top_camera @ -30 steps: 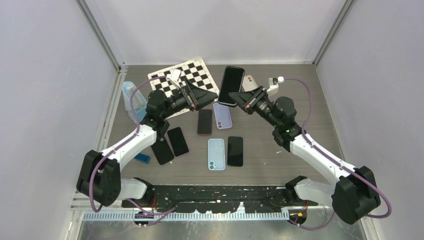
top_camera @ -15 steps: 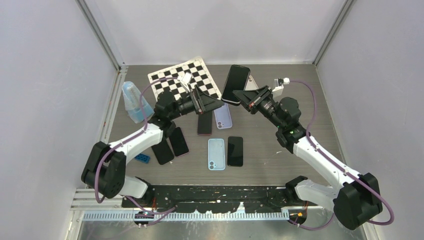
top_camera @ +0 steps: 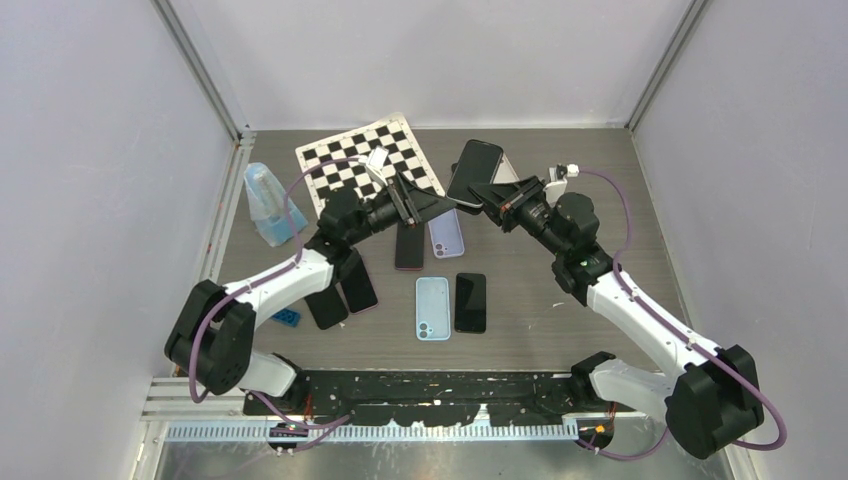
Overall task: Take the phone out of the phone case
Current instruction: Remove the phone case from the phone.
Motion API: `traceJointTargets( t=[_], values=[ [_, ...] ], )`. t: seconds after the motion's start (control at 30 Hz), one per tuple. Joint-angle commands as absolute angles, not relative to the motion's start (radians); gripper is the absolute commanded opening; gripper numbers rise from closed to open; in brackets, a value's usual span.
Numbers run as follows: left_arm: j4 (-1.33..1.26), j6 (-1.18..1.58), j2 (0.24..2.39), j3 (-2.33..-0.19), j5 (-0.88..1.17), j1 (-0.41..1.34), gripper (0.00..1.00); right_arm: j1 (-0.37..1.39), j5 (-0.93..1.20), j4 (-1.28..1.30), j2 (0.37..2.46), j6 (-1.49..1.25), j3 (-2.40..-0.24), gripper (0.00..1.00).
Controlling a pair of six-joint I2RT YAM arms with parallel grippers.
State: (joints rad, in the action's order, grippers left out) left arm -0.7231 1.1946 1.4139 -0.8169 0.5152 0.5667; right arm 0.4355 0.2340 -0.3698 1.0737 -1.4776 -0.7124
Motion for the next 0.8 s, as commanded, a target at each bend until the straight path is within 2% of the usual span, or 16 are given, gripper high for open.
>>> traceJointTargets(
  t=[0.0,0.27,0.57,0.67,0.77],
  values=[
    [-0.781,1.156,1.416,-0.806,0.459,0.581,0.53,0.432,0.236,-0.490,1.051,-1.562,-0.764,0.01],
    [-0.718,1.041,1.413,-0.810,0.395,0.593,0.59,0.424,0.254,-0.497,1.047,-1.647,-0.767,0.01],
    [-0.680,1.148,1.408,-0.831,0.329,0.594,0.66,0.423,0.283,-0.525,1.069,-1.682,-0.756,0.01],
    [-0.663,1.221,1.411,-0.838,0.310,0.593,0.65,0.423,0.295,-0.552,1.083,-1.694,-0.752,0.01],
    [-0.631,1.278,1.424,-0.863,0.312,0.594,0.59,0.423,0.305,-0.563,1.093,-1.695,-0.744,0.01]
  ],
)
